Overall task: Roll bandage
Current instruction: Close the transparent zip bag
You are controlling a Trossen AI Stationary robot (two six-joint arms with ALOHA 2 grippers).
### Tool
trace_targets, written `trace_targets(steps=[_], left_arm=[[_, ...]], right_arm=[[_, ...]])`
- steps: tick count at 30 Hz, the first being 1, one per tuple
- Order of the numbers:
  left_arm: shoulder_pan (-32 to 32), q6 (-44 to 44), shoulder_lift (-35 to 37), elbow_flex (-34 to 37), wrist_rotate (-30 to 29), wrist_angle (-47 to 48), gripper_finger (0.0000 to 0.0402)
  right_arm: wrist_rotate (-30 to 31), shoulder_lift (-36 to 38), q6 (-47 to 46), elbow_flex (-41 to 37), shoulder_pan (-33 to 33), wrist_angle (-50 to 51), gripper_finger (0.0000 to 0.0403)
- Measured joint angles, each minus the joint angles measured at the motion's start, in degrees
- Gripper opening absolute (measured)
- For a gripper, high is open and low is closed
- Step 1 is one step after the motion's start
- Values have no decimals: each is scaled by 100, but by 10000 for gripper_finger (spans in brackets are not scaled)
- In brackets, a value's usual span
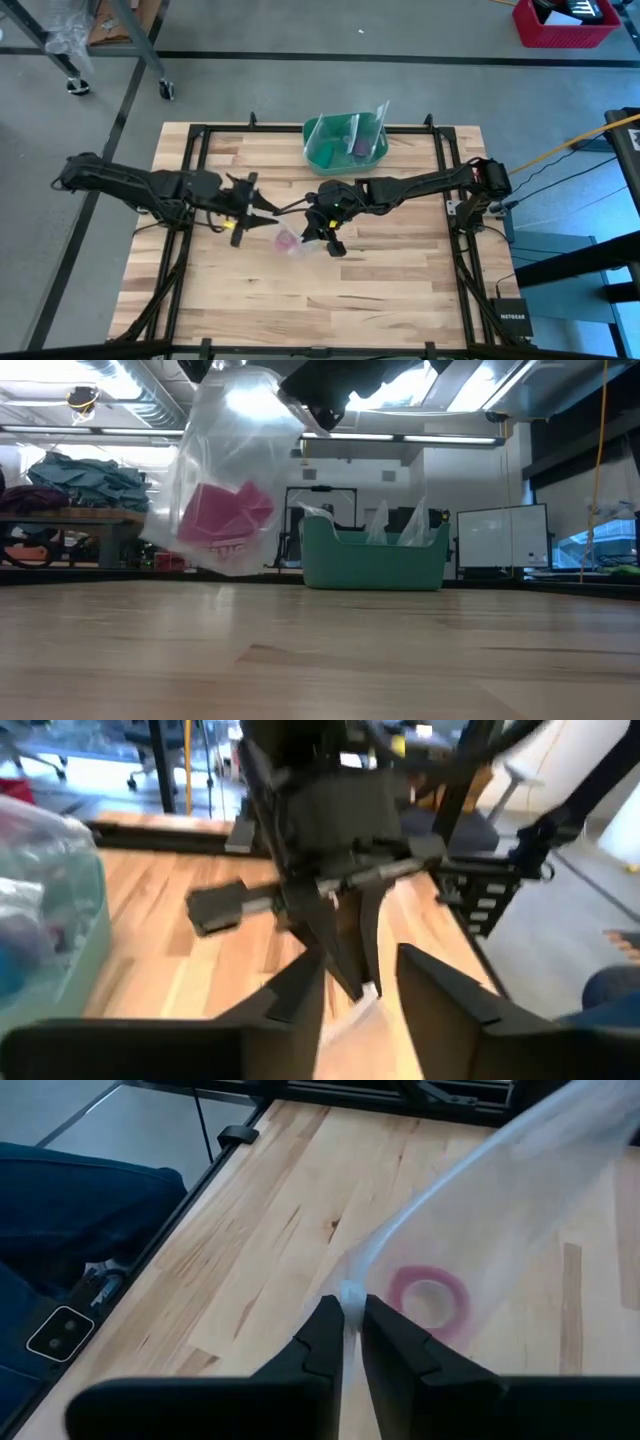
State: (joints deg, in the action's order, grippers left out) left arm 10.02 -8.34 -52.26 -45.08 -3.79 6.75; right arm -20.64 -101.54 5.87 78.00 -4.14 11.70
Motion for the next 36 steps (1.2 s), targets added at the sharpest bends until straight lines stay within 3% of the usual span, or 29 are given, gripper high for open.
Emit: trace_targets(steps=[6,12,18,23,29,36], left_arm=[[0,52,-346,0,18,18,173],[-28,899,-518,-1,28,28,189],[-149,1329,-550,-2,28,169,187],[-201,1329,-550,-2,28,873,184],[-184,1273,-550,-2,709,1168,172],[-181,1268,-552,-2,973,1211,119]], right_arm=[[0,2,33,1,2,-7,31],[-230,4,37,4,2,-180,36],[-294,4,37,4,2,-168,34],[-438,4,37,4,2,-166,33],[-501,6,35,4,0,-166,33],[-498,7,35,4,2,-170,33]])
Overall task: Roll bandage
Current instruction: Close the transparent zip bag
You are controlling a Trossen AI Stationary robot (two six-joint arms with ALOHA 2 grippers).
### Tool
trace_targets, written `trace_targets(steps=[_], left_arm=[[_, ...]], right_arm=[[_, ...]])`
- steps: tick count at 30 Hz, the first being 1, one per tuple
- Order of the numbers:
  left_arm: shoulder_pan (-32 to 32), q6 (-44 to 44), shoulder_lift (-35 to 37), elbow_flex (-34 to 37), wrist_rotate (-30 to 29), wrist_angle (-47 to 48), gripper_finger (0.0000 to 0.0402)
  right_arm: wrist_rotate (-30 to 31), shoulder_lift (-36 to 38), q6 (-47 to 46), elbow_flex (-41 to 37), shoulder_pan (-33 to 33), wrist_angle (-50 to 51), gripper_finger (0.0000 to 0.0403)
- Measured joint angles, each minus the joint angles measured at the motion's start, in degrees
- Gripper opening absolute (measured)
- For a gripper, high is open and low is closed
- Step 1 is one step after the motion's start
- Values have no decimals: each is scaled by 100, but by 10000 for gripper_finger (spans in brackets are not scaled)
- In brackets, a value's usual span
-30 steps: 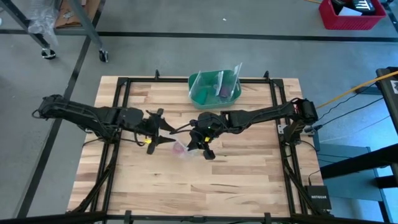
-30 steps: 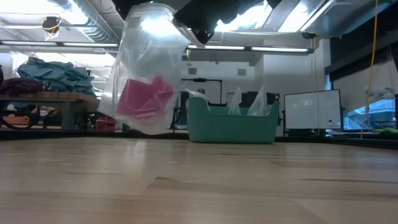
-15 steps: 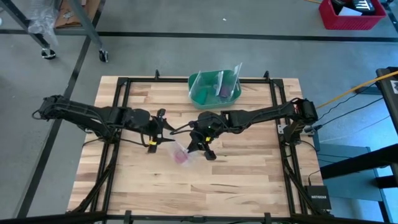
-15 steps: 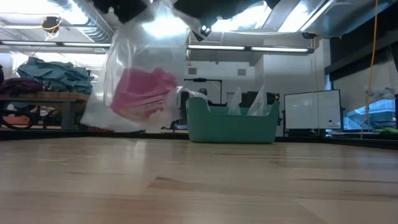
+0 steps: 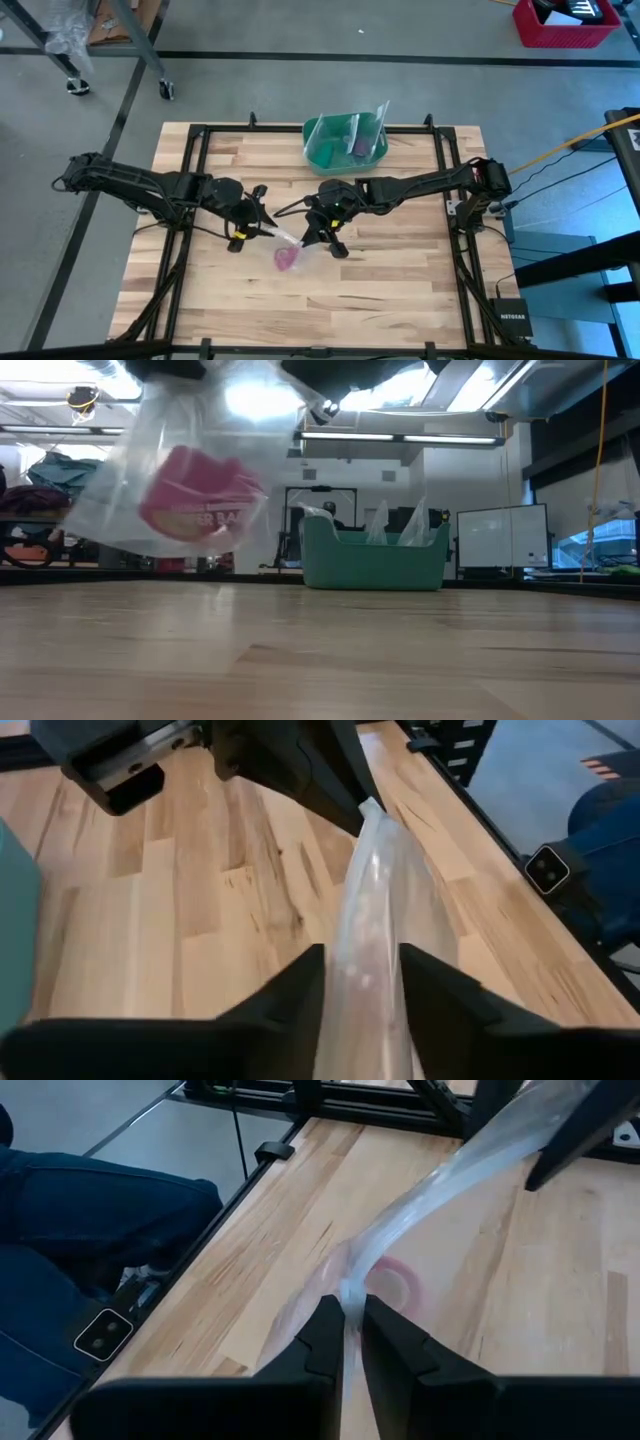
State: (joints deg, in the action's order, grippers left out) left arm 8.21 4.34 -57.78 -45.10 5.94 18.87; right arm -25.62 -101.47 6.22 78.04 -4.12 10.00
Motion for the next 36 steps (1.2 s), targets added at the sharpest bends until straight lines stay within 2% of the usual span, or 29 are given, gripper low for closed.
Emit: trace_targets(steps=[5,7,15,30,36], left_arm=[[0,55,0,0,1,20,27],[-6,-71,0,0,-18,14,9],[-11,-306,9,0,-55,-95,2],[-11,-306,35,0,-64,-139,0],[-11,-286,42,0,-64,-138,0]], right_arm=[[-1,0,0,0,0,2,33],[1,0,0,0,0,17,33],[-95,4,-44,7,0,175,33],[-247,9,-195,15,4,1303,33],[-118,9,-192,9,0,1376,33]])
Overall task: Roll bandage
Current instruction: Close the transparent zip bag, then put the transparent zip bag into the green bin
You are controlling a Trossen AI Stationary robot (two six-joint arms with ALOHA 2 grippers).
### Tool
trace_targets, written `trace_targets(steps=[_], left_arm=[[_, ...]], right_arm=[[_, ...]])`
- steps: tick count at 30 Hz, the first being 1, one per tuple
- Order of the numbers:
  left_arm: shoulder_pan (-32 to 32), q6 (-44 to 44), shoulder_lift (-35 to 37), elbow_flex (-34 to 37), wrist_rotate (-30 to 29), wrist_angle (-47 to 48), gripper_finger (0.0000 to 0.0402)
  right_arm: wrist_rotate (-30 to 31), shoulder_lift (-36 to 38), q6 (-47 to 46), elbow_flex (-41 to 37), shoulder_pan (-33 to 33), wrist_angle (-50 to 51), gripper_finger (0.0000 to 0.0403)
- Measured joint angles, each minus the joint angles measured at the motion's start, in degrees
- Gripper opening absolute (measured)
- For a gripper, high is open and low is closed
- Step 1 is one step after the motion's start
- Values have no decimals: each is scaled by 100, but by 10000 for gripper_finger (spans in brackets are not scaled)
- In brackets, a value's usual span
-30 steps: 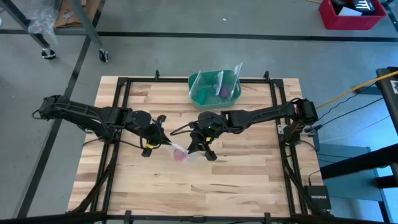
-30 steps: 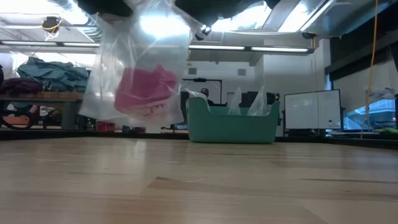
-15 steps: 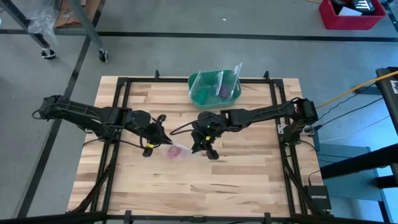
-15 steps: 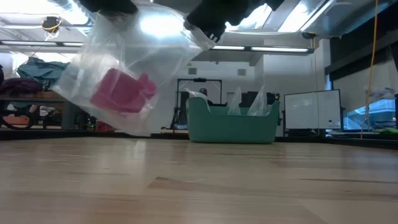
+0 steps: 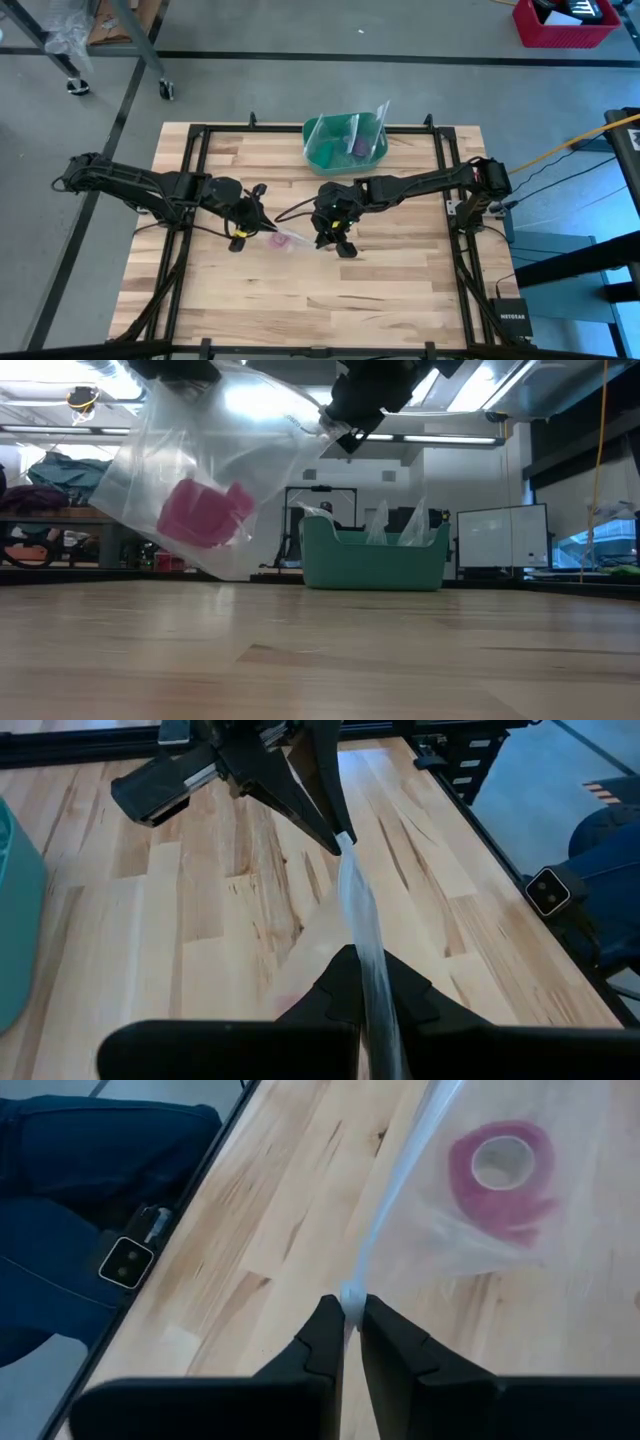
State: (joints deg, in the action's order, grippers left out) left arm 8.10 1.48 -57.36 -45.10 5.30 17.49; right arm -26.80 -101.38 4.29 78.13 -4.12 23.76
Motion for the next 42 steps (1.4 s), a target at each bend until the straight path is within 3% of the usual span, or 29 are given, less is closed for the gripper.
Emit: trace_targets(steps=[4,15,24,29,36,42], left_arm=[[0,0,4,0,0,0,0],[0,-34,7,0,-44,-4,0],[0,-663,4,1,-662,-106,0],[-200,-730,4,2,-1196,-1218,0],[-993,-750,-49,2,-2000,-2974,0],[-1701,-979,-748,0,-2273,-4214,0]], right_arm=[[30,0,71,-9,-4,-111,51],[397,3,-104,-11,133,-427,188],[627,708,379,-12,746,-546,209],[1032,1357,975,-11,1095,-625,209],[1703,2236,1757,-11,1566,-561,209],[2493,2825,2484,-11,1907,-574,209]])
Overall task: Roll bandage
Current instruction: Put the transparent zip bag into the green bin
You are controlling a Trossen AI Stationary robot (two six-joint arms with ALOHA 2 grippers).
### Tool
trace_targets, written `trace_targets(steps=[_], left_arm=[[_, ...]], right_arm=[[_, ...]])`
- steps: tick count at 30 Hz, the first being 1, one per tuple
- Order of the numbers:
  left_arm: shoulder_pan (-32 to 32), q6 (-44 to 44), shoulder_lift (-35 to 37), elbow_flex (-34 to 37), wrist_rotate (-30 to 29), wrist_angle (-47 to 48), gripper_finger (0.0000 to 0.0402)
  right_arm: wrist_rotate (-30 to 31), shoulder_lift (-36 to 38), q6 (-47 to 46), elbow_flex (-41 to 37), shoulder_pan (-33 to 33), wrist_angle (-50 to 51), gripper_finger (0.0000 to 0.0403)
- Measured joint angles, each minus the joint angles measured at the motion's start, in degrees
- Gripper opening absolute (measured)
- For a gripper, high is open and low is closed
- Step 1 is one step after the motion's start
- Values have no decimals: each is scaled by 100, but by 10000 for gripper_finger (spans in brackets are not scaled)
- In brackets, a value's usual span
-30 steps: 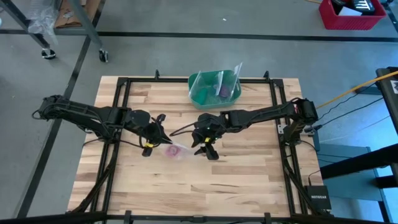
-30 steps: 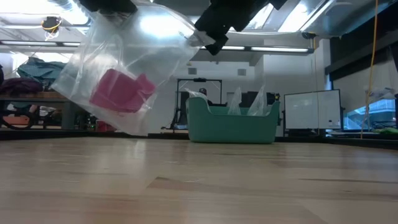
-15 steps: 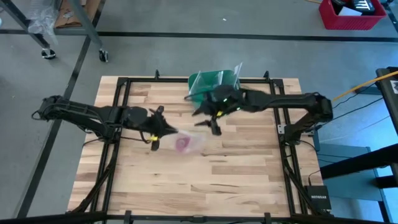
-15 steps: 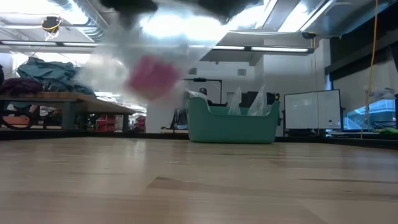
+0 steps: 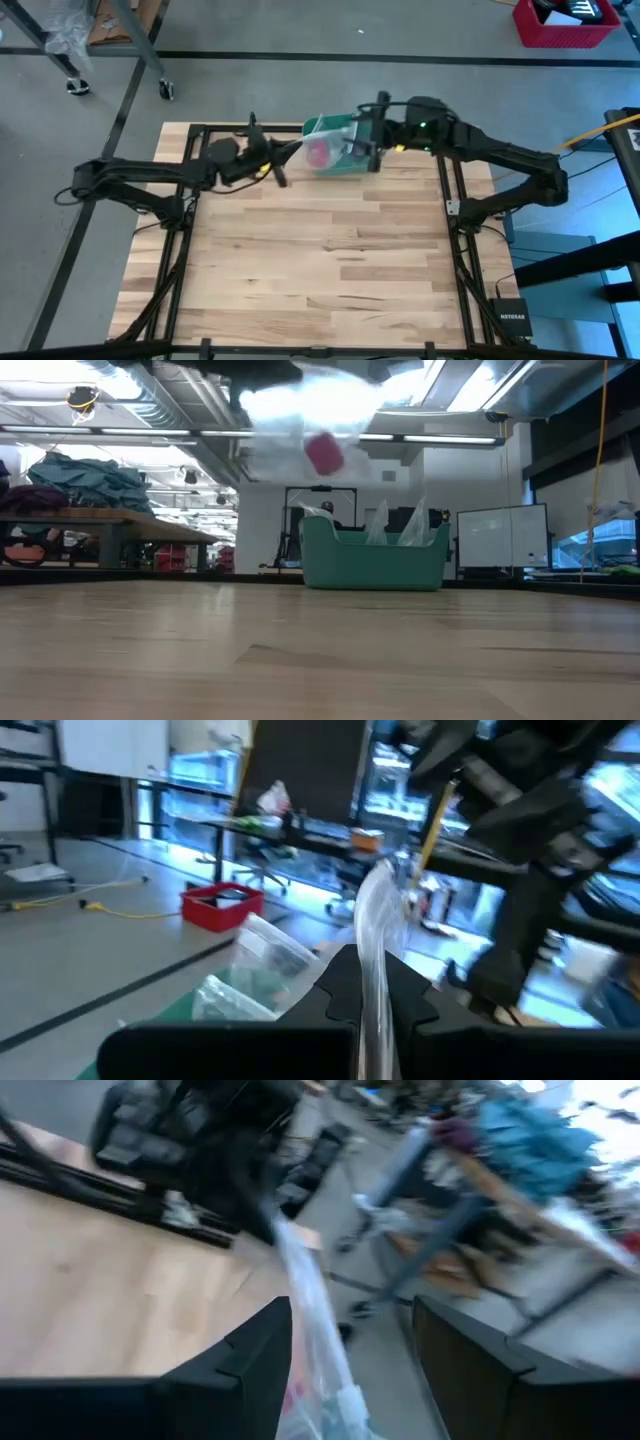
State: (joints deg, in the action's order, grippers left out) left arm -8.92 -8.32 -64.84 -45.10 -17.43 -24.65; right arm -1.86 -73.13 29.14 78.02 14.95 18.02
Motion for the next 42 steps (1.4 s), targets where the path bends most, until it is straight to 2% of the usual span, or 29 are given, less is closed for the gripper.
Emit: trace_targets(steps=[4,7,10,18,21,28,32,38,42], left_arm=[[-370,-251,-788,0,2,-1055,0],[-627,-554,-1380,-18,-37,-2009,0],[-825,-846,-1937,-298,-142,-2500,0],[-1037,-1095,-3383,-1979,-157,-2531,0],[-1007,-1032,-3782,-2474,-506,-2449,0],[-866,-504,-3879,-2581,-2101,-2222,0],[-829,-801,-3877,-2581,-2333,-2133,0],[-750,-1679,-3888,-2573,-2454,-1455,0],[-630,-1879,-3890,-2570,-2677,-1396,0]], right_arm=[[373,241,392,0,248,7,209],[396,324,458,0,431,11,209],[386,355,460,0,608,70,209],[386,355,468,0,812,487,209],[386,355,590,0,809,706,209],[461,353,716,0,803,1551,209],[476,353,738,0,799,1592,209],[476,353,743,0,796,1439,209],[476,351,884,0,796,1367,209]])
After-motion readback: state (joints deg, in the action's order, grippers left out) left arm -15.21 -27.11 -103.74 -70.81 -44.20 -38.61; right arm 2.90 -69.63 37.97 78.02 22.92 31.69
